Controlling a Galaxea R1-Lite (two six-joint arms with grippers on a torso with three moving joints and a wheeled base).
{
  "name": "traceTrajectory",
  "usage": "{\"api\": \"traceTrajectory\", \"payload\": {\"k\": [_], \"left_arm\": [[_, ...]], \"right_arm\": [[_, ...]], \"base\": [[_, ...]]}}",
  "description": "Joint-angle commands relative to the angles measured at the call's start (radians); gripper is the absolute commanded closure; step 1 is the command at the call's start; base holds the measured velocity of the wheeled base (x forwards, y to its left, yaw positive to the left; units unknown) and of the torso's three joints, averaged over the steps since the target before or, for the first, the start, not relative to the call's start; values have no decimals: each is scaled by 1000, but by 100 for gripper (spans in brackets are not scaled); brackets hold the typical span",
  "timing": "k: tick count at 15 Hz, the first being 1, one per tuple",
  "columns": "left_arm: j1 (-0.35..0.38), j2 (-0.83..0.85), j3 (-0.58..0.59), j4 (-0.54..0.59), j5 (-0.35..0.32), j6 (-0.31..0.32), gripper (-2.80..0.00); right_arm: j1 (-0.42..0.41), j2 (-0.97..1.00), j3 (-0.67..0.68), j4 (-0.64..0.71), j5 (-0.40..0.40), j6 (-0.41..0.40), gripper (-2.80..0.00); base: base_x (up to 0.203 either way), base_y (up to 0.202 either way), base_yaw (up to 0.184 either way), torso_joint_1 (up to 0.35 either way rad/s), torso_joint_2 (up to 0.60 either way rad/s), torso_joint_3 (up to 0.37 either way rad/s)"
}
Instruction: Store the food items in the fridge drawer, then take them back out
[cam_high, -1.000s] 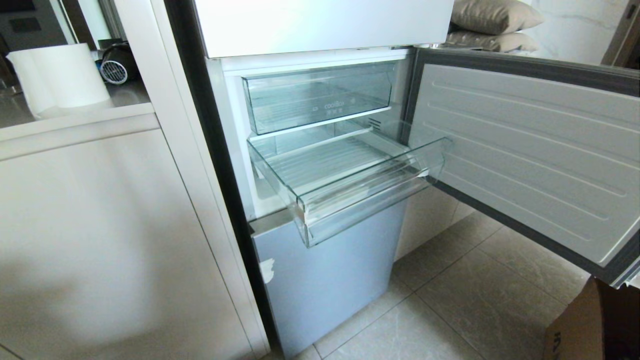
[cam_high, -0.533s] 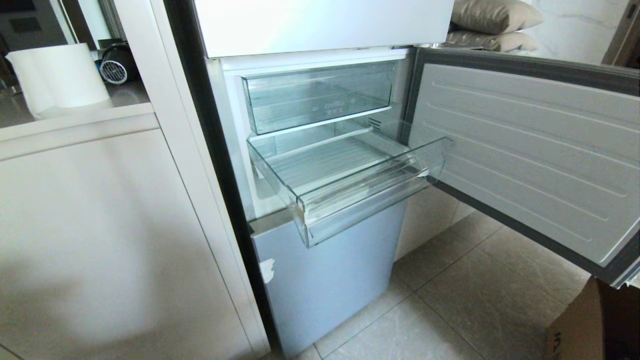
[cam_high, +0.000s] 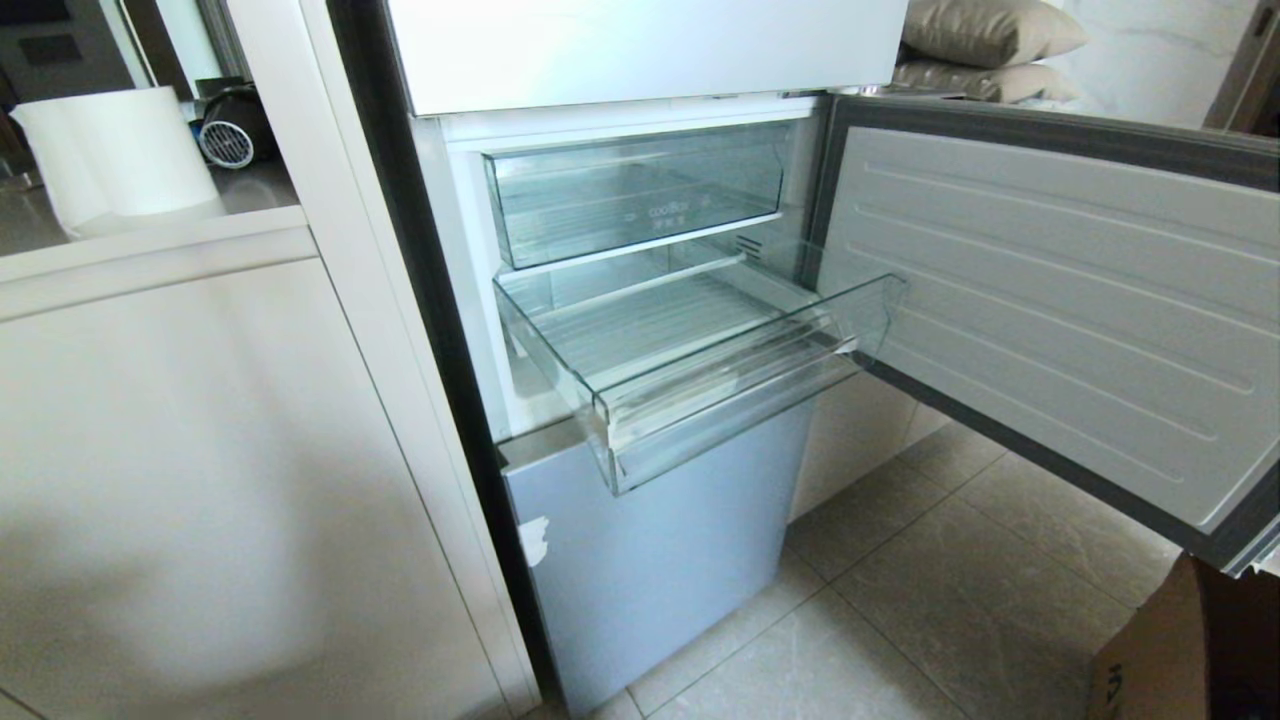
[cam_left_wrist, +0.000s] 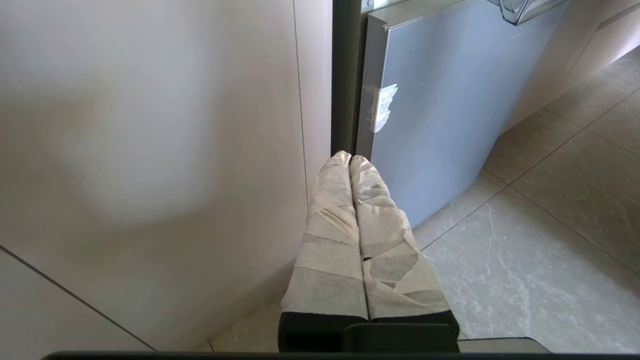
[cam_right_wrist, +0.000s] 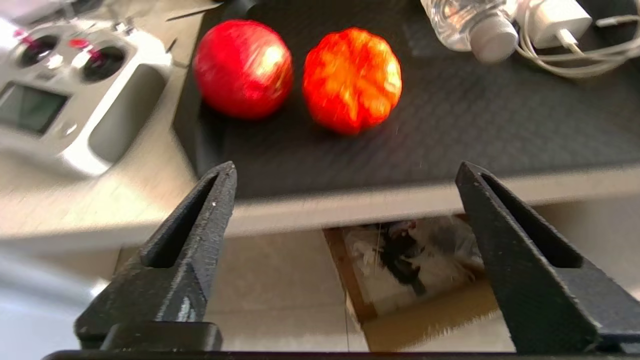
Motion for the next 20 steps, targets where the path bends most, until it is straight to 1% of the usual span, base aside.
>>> {"api": "traceTrajectory", "payload": {"k": [1, 4, 6, 9, 11, 14, 20], "left_arm": [[0, 2, 0, 1, 0, 0, 0], [0, 2, 0, 1, 0, 0, 0], [0, 2, 0, 1, 0, 0, 0], [0, 2, 0, 1, 0, 0, 0], [0, 2, 0, 1, 0, 0, 0], [0, 2, 0, 1, 0, 0, 0], [0, 2, 0, 1, 0, 0, 0]], "right_arm": [[-5, 122, -36, -59, 3, 1, -280], [-4, 219, -96, -99, 4, 1, -280], [-4, 287, -166, -104, 6, 2, -280], [-4, 376, -242, -131, 35, 3, -280], [-4, 427, -269, -202, 41, -3, -280], [-4, 464, -294, -211, 41, -30, -280], [-4, 546, -340, -215, 40, -33, -280]], "base": [[0, 0, 0, 0, 0, 0], [0, 0, 0, 0, 0, 0], [0, 0, 0, 0, 0, 0], [0, 0, 0, 0, 0, 0], [0, 0, 0, 0, 0, 0], [0, 0, 0, 0, 0, 0], [0, 0, 0, 0, 0, 0]]}}
